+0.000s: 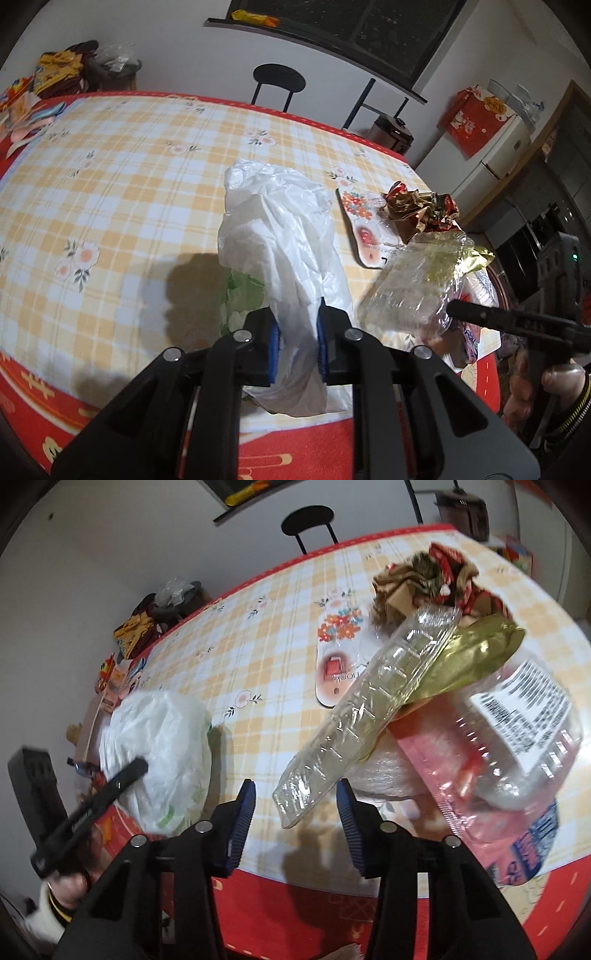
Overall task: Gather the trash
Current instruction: 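Grasp the clear plastic clamshell box with the right gripper and lift it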
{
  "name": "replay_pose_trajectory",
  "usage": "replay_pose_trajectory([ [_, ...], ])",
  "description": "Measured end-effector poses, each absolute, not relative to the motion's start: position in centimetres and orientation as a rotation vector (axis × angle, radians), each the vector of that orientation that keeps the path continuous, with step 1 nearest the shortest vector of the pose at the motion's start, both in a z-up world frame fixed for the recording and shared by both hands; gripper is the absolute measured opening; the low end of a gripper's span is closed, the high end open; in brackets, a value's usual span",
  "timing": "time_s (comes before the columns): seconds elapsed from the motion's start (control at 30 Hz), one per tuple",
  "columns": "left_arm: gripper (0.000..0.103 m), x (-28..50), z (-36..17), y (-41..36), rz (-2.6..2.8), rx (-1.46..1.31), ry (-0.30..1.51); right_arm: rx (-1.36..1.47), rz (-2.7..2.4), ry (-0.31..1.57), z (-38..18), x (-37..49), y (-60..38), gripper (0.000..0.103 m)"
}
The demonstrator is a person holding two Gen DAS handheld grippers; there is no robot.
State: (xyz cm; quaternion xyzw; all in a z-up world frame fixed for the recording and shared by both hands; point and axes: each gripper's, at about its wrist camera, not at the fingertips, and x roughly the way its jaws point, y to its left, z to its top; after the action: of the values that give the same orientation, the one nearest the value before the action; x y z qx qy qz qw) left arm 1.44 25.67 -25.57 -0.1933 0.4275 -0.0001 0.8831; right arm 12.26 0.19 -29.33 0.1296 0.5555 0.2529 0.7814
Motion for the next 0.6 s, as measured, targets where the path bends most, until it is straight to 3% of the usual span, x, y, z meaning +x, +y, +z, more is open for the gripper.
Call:
replay_pose_trajectory([
  [0.07, 0.019, 1.2, -25.8, 25.7, 0.001, -0.412, 0.895, 0.313, 0.532, 1.217, -29.9, 12.6, 0.0, 0.030],
  [0.23, 0.019, 0.7, -26.2, 25.5, -0.005, -0.424, 0.901, 0.402, 0.554, 1.222, -30.3, 12.9, -0.4, 0.025],
  [0.33, 0.019, 0.6, -26.1, 25.4, -0.007, -0.435, 0.894, 0.392, 0.611, 1.197, -29.4, 12.8, 0.3, 0.014],
  [0.6, 0.019, 0.7, -25.3, 25.0, -0.012, -0.423, 0.870, 0.339, 0.718, 1.133, -27.7, 12.4, 2.3, 0.007],
])
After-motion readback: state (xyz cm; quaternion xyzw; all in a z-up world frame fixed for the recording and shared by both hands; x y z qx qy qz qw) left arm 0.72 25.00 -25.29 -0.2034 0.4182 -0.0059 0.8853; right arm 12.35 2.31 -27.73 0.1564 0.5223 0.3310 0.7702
